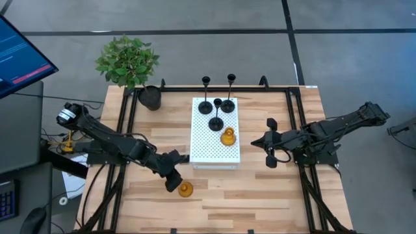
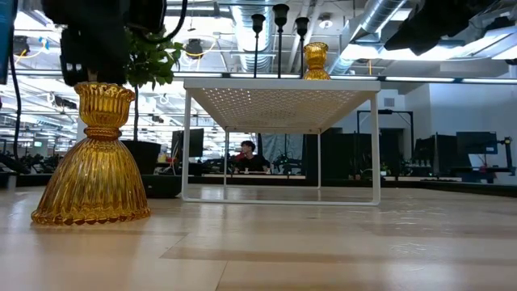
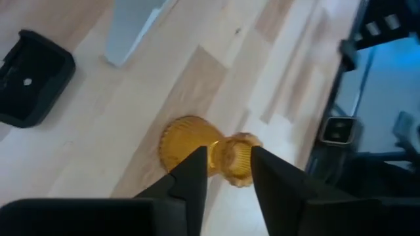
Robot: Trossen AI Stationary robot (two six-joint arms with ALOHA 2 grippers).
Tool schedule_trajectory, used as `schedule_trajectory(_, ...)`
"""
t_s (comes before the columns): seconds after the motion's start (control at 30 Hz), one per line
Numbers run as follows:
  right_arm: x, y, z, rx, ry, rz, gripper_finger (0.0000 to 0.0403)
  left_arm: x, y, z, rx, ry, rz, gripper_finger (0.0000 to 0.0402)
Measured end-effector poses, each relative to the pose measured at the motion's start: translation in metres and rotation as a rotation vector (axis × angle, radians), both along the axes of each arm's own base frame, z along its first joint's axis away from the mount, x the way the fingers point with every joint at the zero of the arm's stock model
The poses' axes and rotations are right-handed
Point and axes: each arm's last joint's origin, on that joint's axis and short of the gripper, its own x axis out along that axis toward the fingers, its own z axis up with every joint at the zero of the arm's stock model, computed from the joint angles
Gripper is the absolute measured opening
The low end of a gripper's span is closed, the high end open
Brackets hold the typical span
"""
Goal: Pick & Place candle stick holders
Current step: Put the yellow glass candle holder on the shelf
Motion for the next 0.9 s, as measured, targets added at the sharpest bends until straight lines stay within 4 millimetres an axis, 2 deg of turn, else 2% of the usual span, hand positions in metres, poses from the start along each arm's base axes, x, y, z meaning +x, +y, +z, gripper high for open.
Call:
schedule_trajectory(0.13, -0.001, 0.000, -0.001, -0.004, 0.014, -0.001, 0.0000, 0.009, -0.005, -0.013, 0.008, 0.054, -0.007, 0.0134)
schedule_trajectory(0.33, -0.001, 0.000, -0.001, -0.005, 0.016, -0.001, 0.0000, 0.016, -0.011, -0.026, -0.025, 0.124, -0.042, 0.0137)
schedule_trajectory(0.9, -0.001, 0.000, -0.001, 0.002, 0.016, -0.006, 0.0000, 0.021, -0.013, -0.029, -0.029, 0.108, -0.045, 0.0131)
